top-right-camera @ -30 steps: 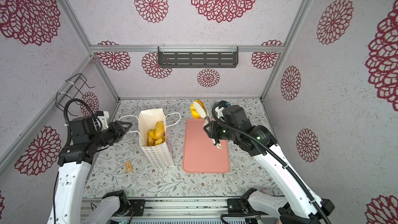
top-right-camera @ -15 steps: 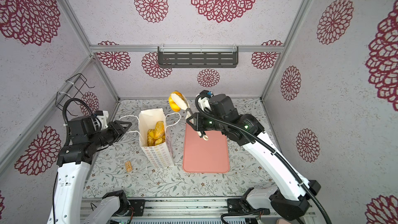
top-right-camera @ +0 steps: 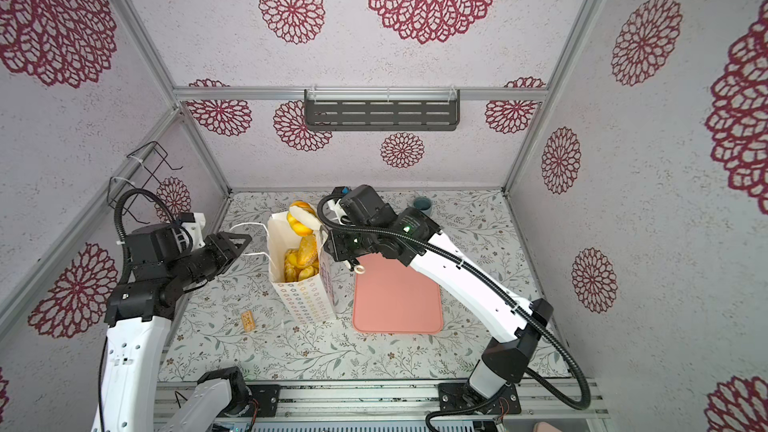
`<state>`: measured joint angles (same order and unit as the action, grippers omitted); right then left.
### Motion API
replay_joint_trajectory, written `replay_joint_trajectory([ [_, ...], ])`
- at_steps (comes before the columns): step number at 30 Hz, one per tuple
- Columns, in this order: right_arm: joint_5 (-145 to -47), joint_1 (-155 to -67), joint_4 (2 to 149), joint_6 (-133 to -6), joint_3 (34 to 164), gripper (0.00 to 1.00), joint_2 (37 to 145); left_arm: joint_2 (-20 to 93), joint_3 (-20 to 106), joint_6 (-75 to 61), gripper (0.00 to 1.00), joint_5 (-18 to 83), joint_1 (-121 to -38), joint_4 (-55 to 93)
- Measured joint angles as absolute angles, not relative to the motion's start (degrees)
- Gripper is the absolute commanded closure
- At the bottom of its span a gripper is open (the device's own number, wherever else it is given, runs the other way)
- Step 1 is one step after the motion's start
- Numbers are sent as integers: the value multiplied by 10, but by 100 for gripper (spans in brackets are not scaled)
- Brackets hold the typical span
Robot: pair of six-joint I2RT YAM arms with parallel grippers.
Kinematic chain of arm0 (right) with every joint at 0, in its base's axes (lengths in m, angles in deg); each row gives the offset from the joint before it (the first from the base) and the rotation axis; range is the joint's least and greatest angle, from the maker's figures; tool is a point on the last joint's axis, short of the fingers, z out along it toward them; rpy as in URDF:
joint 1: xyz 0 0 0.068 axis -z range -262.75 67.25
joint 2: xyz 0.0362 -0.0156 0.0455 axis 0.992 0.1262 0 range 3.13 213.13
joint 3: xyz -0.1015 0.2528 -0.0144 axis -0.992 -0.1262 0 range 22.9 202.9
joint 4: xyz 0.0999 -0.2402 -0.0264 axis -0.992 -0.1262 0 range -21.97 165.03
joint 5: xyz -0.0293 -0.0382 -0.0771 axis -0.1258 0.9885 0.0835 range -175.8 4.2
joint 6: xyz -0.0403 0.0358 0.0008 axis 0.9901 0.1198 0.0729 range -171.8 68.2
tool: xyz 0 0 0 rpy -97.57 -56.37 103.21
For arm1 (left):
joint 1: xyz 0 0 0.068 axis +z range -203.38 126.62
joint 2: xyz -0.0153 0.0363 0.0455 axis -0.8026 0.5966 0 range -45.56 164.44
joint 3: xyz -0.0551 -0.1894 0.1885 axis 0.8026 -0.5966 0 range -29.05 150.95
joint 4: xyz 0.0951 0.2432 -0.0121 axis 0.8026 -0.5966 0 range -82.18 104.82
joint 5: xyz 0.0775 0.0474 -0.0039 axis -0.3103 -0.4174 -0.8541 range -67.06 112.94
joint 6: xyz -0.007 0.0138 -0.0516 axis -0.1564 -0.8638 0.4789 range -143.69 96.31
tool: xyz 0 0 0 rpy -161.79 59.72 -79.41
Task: Place the fake bread into the paper bag
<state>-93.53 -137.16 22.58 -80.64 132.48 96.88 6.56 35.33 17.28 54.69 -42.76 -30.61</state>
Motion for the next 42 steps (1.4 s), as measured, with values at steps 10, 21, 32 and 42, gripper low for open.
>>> replay_joint_trajectory([
  [10, -935, -1381, 224, -797, 1332, 61, 982, 65, 353, 168, 57, 539, -427, -313],
  [21, -936, -1381, 224, -792, 1337, 51, 986, 65, 359, 164, 50, 534, -427, -326],
  [32, -930, -1381, 226, -787, 1337, 55, 987, 64, 391, 153, 42, 524, -425, -347],
  [42, -875, -1364, 244, -777, 1324, 59, 950, 64, 475, 121, 8, 479, -423, -396],
])
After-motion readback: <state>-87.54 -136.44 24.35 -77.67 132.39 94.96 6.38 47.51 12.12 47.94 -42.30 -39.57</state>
